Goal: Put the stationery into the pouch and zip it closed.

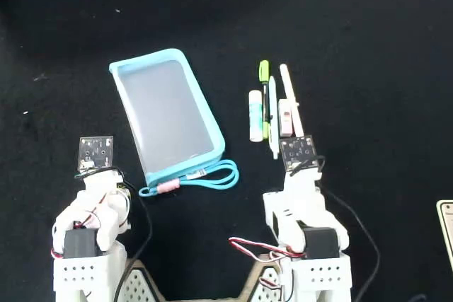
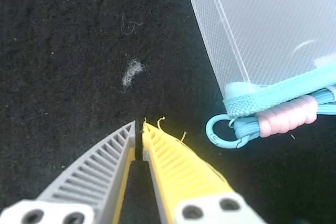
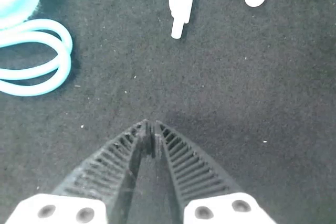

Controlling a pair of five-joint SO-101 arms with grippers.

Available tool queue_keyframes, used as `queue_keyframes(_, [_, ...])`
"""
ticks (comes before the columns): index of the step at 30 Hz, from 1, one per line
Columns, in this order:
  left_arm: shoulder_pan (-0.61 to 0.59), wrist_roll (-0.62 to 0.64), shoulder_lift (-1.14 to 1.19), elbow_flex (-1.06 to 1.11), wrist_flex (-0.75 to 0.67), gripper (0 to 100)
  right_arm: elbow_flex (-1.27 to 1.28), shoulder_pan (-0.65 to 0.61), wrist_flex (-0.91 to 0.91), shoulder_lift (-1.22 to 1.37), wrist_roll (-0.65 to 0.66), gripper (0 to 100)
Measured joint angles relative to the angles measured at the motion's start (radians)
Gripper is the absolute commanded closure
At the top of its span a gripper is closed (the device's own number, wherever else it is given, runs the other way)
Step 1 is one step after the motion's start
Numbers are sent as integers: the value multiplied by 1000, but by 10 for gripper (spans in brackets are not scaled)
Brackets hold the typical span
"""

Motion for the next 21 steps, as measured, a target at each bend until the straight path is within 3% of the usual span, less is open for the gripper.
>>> queue_keyframes(13, [0,0,0,0,0,970,0,0,-29,0,0,987])
queue_keyframes(21, [0,0,0,0,0,968,8,-2,-255,0,0,987])
